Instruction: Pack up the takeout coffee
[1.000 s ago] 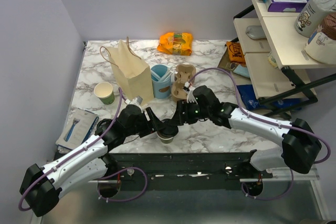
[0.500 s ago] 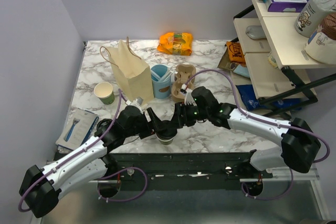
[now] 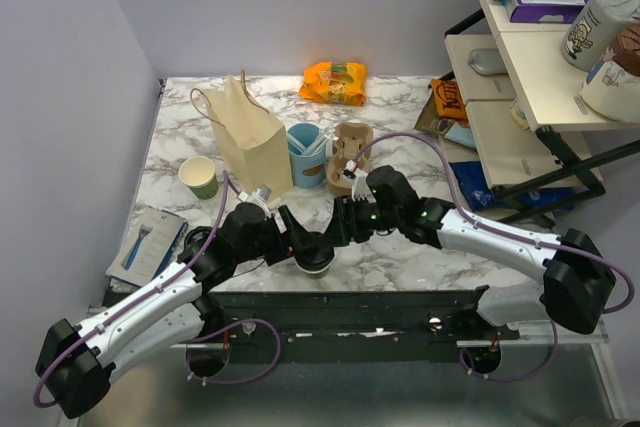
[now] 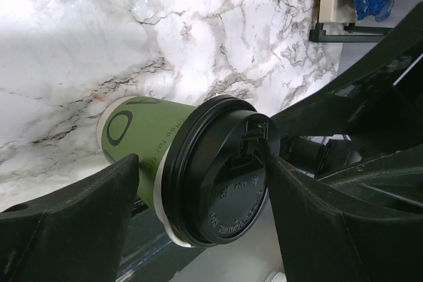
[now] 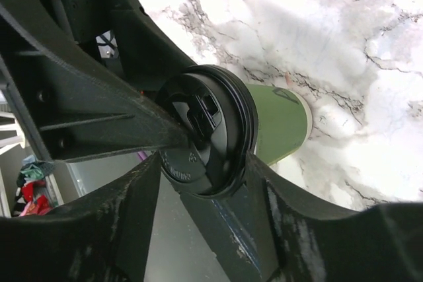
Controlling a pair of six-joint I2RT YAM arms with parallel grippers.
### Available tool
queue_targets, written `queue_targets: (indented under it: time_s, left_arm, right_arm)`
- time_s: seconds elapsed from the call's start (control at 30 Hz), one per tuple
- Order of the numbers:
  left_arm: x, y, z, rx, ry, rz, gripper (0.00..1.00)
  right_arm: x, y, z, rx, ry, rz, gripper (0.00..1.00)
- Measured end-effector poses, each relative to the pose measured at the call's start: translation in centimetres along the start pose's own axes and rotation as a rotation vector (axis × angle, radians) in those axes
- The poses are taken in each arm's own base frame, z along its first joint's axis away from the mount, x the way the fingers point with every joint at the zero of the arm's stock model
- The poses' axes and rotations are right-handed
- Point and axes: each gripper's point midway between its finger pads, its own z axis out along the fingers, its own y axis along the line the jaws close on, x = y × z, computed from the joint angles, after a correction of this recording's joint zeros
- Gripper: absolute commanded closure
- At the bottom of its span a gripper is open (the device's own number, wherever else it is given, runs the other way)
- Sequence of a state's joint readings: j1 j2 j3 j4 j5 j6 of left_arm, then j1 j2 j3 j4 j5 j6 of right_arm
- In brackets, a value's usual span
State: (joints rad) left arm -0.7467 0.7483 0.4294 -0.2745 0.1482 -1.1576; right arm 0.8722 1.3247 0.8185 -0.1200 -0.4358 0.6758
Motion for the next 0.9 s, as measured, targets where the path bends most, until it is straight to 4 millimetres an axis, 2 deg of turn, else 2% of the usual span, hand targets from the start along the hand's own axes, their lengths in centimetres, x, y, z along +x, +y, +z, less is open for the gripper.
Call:
queue_targets:
  time_s: [0.5,0.73,0.9]
  left_arm:
    - [0.5,1.0,0.0,-0.043,0.021,-0.007,0.17]
    - [0.6,1.0,-0.6,-0.054,0.026,-0.008,0.17]
    - [0.5,0.8,-0.9,-0.052,0.025,-0.008,0.17]
  right_arm:
    - [-0.1,0.6,-0.5,-0.013,-0.011,-0.011,0.40]
    - [0.7,-0.1,-0.6,0.015,0.022,-0.007,0.39]
    - [0.7,-0.5,-0.6,0.037,0.015,-0.020,0.33]
